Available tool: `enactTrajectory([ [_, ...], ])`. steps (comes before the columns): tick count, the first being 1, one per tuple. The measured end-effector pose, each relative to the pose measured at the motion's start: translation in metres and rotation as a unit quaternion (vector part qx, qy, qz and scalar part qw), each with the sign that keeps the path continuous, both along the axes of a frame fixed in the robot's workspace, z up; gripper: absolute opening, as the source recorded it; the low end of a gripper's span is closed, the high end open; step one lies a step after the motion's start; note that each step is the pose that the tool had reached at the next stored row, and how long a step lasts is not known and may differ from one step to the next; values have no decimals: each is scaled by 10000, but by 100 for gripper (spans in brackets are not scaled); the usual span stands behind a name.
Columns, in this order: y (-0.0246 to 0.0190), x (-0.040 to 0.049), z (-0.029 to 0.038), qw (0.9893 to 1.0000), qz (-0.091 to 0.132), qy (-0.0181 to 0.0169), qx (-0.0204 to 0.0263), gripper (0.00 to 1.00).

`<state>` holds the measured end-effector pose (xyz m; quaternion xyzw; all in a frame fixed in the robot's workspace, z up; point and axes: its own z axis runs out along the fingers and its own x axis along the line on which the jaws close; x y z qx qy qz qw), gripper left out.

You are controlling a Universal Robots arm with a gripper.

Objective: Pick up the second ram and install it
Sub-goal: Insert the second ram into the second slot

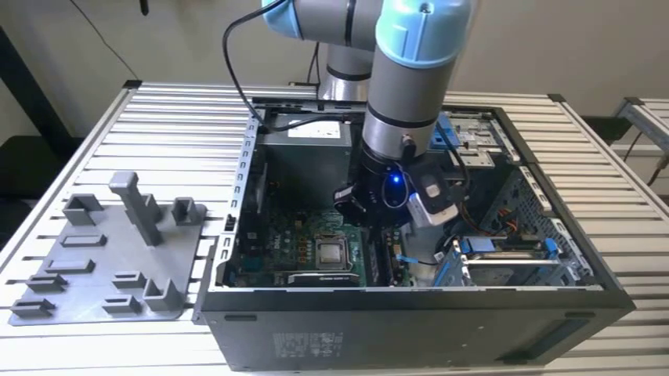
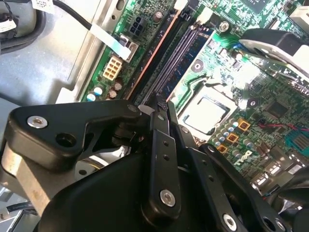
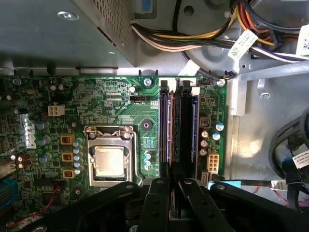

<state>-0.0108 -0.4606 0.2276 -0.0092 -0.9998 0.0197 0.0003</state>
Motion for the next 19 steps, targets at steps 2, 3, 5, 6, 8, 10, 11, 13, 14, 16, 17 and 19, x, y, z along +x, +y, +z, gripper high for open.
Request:
enactTrajectory([
  [2,0,0,-7,10000,46,-3,2,14],
  [3,0,0,-9,10000,64,-3,1,14],
  [5,0,0,-12,10000,88,-3,0,14],
  [6,0,0,-15,10000,91,-3,0,14],
  [8,0,0,-16,10000,95,-3,0,14],
  [10,0,0,-17,10000,97,-3,1,14],
  [11,0,0,-17,10000,97,-3,1,14],
  [13,0,0,-20,10000,97,-3,1,14],
  [14,0,0,-21,10000,97,-3,1,14],
  [16,0,0,-22,10000,95,-3,2,14],
  [17,-1,0,-23,10000,94,-3,4,14],
  [19,-3,1,-24,10000,91,-3,8,14],
])
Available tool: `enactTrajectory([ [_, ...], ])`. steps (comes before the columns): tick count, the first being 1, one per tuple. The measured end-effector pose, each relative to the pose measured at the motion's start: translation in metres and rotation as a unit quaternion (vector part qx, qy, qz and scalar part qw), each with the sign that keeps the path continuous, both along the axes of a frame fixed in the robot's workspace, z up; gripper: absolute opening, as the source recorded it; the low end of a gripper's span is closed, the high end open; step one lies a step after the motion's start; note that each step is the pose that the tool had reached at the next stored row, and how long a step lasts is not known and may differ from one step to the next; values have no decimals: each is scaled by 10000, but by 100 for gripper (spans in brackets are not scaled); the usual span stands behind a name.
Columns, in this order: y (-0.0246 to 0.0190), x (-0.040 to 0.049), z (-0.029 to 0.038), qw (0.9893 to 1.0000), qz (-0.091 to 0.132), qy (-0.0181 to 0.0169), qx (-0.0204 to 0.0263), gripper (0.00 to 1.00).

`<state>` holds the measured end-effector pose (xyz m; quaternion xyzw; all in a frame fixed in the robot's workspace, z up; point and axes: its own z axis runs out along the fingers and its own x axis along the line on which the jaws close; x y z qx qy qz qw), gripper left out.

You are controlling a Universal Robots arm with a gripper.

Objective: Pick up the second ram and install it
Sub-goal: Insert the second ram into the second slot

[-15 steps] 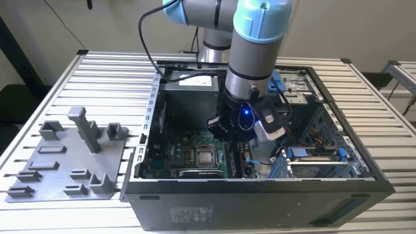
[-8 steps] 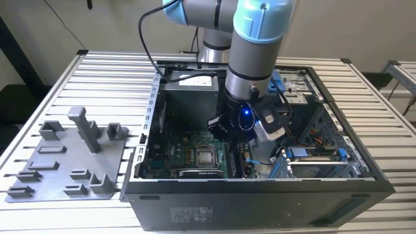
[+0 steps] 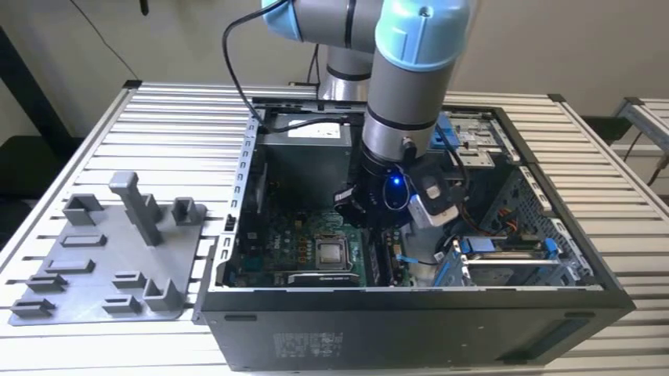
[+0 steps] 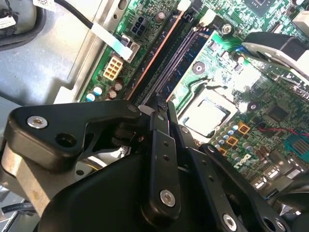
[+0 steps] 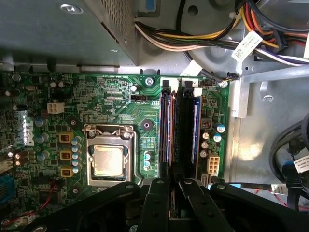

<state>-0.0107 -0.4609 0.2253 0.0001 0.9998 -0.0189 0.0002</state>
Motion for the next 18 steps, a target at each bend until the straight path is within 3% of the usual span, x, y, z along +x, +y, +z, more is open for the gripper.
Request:
enactTrajectory([
  [4,-7,1,1,10000,-24,0,24,14],
  [18,-8,29,-10,10000,-78,0,25,14],
])
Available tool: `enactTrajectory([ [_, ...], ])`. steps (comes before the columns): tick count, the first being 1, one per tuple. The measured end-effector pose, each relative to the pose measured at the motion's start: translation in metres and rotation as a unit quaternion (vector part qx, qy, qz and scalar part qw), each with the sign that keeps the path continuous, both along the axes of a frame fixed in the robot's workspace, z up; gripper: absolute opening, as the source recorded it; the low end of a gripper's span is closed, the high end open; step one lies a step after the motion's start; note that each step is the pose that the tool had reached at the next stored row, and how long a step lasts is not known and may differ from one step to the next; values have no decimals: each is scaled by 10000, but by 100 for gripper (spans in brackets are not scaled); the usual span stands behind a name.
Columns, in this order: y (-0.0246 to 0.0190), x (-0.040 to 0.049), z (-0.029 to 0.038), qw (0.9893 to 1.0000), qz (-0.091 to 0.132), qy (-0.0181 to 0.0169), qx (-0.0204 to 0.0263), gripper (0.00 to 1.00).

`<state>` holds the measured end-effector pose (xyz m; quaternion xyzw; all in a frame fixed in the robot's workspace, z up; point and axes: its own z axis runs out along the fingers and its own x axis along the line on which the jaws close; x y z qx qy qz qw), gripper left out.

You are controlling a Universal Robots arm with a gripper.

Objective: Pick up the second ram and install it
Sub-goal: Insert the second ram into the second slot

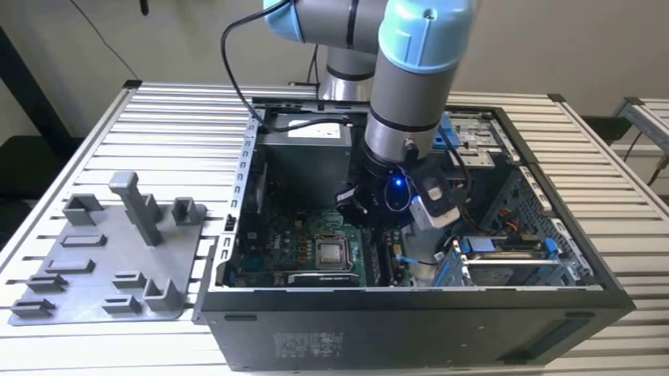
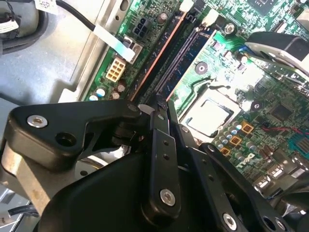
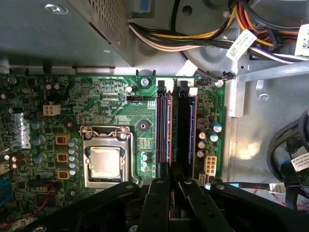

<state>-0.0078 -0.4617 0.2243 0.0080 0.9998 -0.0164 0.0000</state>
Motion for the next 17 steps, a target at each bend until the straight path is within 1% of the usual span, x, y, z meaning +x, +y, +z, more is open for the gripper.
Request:
enactTrajectory([
  [3,0,1,-12,10000,1,0,1,14],
  [12,1,1,-14,10000,1,-1,1,14],
  [17,1,1,-17,10000,25,-9,0,14],
])
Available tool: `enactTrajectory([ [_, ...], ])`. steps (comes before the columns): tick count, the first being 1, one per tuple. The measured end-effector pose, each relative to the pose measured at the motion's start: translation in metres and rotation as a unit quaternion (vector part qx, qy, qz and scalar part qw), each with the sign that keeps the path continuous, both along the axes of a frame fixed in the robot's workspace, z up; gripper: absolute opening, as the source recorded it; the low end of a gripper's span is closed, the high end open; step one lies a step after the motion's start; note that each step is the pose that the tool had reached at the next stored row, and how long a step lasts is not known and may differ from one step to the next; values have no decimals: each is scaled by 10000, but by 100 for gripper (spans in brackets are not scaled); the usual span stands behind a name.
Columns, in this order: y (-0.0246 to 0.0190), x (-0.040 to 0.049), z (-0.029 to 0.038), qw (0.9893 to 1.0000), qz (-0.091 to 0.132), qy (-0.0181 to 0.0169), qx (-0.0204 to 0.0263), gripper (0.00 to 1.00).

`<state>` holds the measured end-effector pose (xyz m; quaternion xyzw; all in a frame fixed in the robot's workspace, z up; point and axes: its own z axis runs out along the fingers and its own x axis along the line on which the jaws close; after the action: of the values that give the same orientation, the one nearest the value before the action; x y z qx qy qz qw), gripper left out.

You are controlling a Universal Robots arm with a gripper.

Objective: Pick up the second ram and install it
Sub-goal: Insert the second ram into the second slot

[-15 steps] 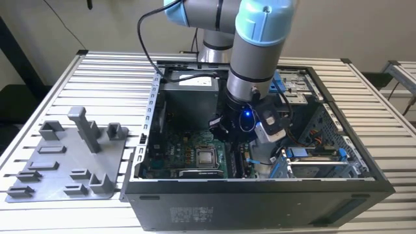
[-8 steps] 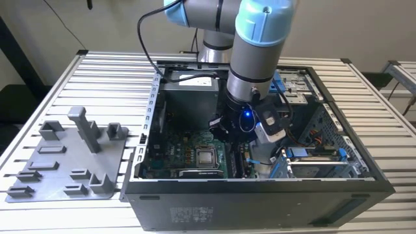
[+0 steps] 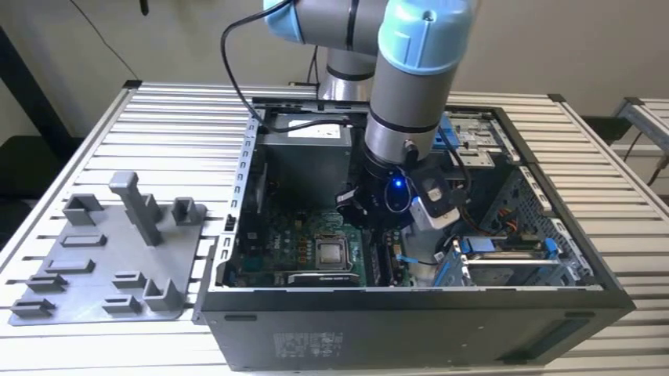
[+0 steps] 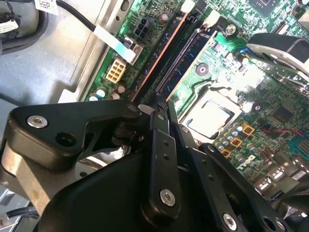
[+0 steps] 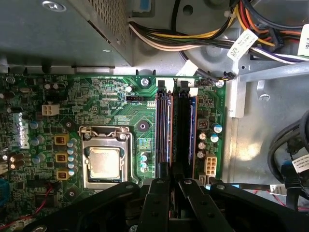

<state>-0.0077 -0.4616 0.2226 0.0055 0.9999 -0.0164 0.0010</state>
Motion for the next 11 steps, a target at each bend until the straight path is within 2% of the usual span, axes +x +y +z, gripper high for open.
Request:
enactTrajectory([
  [5,0,0,-32,10000,1,0,-1,14],
  [11,0,0,-36,10000,1,0,-1,14],
])
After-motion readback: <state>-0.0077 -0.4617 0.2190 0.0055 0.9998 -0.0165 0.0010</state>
